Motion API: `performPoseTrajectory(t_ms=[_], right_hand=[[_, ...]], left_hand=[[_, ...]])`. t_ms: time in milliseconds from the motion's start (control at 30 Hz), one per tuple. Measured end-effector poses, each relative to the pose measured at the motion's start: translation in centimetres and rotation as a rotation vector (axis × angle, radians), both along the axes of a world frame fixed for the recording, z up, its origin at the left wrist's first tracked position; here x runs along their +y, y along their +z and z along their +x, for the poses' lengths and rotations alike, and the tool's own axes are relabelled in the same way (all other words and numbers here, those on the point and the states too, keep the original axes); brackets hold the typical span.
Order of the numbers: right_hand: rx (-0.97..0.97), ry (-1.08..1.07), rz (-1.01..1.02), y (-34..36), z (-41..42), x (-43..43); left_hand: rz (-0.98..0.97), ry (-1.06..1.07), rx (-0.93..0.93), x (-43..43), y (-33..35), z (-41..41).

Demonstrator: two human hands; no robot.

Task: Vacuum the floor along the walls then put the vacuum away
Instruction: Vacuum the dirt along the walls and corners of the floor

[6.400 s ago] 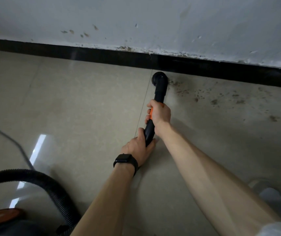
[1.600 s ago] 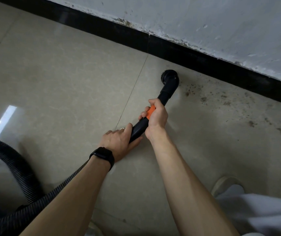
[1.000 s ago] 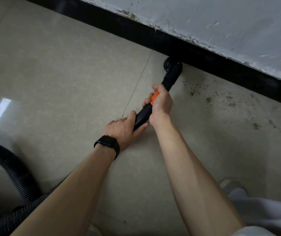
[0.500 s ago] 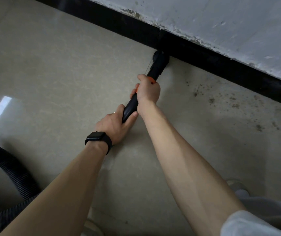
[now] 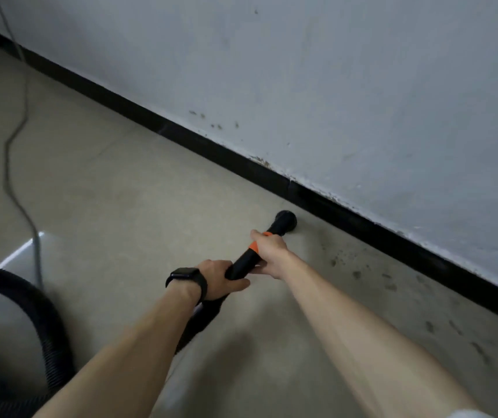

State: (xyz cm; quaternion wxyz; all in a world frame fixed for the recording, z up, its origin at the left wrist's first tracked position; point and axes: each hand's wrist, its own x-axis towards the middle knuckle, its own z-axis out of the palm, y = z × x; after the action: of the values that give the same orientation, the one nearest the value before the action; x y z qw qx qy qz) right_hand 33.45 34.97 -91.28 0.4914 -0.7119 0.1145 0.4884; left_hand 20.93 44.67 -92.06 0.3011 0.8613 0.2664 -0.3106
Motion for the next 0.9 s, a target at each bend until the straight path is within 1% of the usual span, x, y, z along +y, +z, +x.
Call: performPoseTrajectory(t_ms=[33, 133, 167, 233, 300, 367, 433, 567, 633, 767, 900], right_hand=[[-0.028, 0.118, -0.037, 1.5, 0.3, -0.3], [-0.225, 0.468, -0.168, 5.9, 1.1, -0.4], [-0.276, 0.534, -0.179, 7.1, 1.3, -0.3], [-0.314, 0.588, -0.144, 9.1, 1.8, -0.6], [-0.300, 0.554, -0.108, 10.0, 2.4, -1.3], [-0.255, 0.394, -0.063, 10.0, 3.3, -2.2], [-0.204, 0.233, -0.032, 9.5, 4.0, -3.2], [-0.096, 0.120, 0.006, 7.8, 3.3, -4.2], [-0.110, 0.068, 0.010, 6.6, 1.9, -4.6], [-0.123, 0.043, 0.007, 4.2, -0.3, -5.7], [-0.126, 0.064, 0.002, 3.2, -0.3, -6.7]], left_hand=[[-0.048, 0.014, 0.022, 0.3, 1.3, 0.7], [-0.206, 0.142, 0.035, 1.6, 5.3, 2.6], [-0.250, 0.177, 0.023, 2.0, 6.4, 3.0], [-0.303, 0.199, -0.005, 2.5, 8.4, 3.7], [-0.347, 0.185, -0.012, 2.3, 10.1, 4.2], [-0.386, 0.158, -0.008, 1.9, 11.4, 4.5], [-0.374, 0.136, -0.006, 1.6, 12.4, 4.8], [-0.229, 0.044, 0.018, 0.5, 12.7, 4.8], [-0.152, -0.035, 0.025, -0.5, 11.7, 4.4], [-0.033, -0.168, 0.018, -2.7, 8.2, 2.9], [0.127, -0.238, -0.059, -3.9, 5.0, 1.7]])
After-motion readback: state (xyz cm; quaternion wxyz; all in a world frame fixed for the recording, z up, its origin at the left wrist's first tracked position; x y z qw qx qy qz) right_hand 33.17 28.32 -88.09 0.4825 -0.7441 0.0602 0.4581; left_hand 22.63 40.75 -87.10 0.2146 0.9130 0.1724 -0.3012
